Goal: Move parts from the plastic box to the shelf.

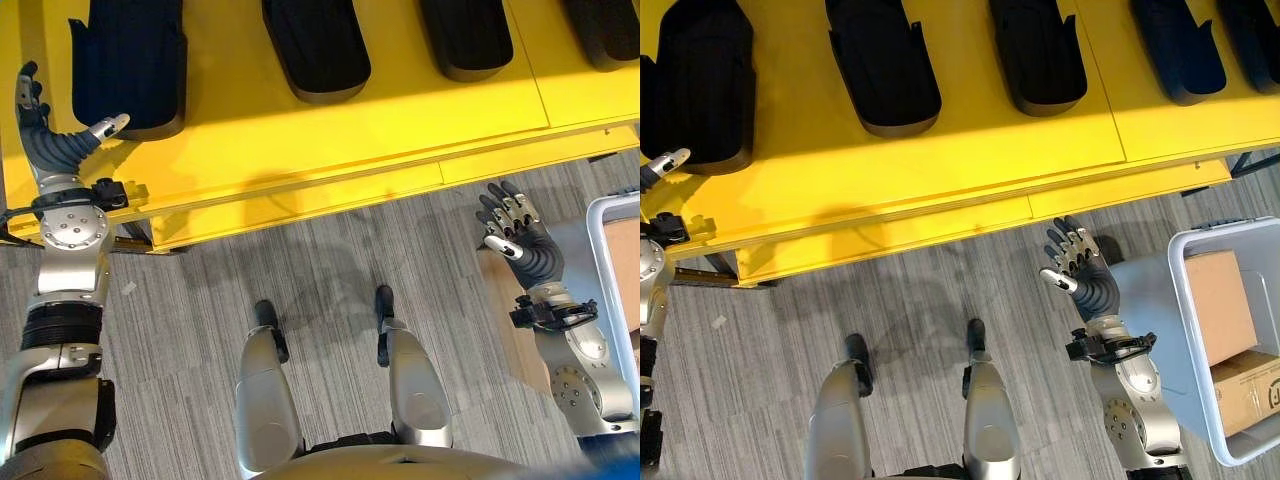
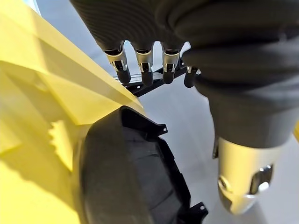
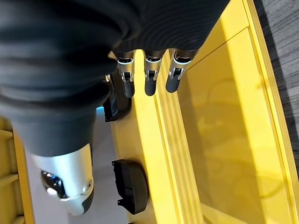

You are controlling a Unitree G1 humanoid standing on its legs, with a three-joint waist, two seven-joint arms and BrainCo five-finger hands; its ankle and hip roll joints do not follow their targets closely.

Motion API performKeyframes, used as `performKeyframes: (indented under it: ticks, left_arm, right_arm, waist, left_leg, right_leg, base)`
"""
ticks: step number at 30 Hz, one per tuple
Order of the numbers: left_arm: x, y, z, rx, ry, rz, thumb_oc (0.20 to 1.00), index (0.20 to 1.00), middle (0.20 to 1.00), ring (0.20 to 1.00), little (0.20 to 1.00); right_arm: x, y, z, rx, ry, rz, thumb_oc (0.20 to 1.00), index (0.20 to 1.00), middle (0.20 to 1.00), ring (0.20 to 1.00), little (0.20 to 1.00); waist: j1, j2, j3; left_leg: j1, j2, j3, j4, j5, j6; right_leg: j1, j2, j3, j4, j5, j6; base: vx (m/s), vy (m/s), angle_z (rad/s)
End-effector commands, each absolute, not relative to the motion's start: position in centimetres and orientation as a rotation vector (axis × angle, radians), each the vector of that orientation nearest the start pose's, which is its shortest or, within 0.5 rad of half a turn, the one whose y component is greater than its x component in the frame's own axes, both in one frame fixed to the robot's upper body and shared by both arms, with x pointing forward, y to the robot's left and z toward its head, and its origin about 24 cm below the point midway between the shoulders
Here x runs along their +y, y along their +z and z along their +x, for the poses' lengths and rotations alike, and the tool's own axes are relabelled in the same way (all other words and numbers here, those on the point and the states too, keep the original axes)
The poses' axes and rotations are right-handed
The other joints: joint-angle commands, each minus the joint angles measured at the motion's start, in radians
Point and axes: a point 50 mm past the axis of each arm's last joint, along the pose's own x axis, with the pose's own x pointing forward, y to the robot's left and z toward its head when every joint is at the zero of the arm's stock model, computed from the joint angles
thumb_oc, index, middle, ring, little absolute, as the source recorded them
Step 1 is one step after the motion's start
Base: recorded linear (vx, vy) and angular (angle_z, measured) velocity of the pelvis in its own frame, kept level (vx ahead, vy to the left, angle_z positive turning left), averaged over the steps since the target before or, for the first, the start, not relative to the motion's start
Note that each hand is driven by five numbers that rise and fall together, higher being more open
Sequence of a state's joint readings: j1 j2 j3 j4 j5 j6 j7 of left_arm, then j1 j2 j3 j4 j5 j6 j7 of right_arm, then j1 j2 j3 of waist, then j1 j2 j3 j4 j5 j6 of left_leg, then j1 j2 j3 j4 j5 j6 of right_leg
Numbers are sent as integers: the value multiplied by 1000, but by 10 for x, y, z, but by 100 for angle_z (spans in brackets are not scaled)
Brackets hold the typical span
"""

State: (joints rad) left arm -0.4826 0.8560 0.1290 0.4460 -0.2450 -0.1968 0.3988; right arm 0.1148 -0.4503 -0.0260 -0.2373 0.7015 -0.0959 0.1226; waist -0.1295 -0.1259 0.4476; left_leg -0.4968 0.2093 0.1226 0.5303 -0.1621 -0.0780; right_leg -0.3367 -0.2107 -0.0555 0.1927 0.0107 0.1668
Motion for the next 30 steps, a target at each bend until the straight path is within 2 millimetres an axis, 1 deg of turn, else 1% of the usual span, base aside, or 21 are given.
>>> performKeyframes:
  ticks: [1,4,11,17,30]
  left_arm:
    - [367,249,294,-543,728,481,1000,1000,1000,1000,1000]
    - [364,251,297,-549,719,479,1000,1000,1000,1000,1000]
    - [364,246,301,-526,715,462,1000,1000,1000,1000,1000]
    - [361,244,304,-518,700,452,1000,1000,1000,1000,1000]
    - [352,226,310,-478,653,394,1000,1000,1000,1000,1000]
  right_arm:
    - [-224,126,223,-359,170,237,1000,1000,1000,1000,1000]
    - [-225,126,221,-365,167,238,1000,1000,1000,1000,1000]
    - [-225,125,219,-365,163,242,1000,1000,1000,1000,1000]
    - [-225,125,217,-363,173,239,1000,1000,1000,1000,1000]
    - [-227,125,215,-353,174,238,1000,1000,1000,1000,1000]
  waist:
    - [-7,-11,-38]
    - [-13,-15,-35]
    - [-24,-20,-33]
    - [-28,-23,-34]
    - [-28,-21,-41]
  left_leg:
    - [23,4,12,56,-65,23]
    - [19,6,17,69,-74,27]
    - [15,7,28,90,-91,35]
    - [14,8,31,94,-95,35]
    - [29,6,26,87,-93,30]
  right_leg:
    - [30,-63,-16,45,-71,20]
    - [23,-63,-7,45,-68,22]
    - [9,-64,12,46,-62,25]
    - [2,-61,21,52,-63,25]
    - [6,-61,20,70,-70,18]
  base:
    - [5,36,-7]
    - [6,36,-8]
    - [5,32,-6]
    - [-2,7,-8]
    - [0,0,0]
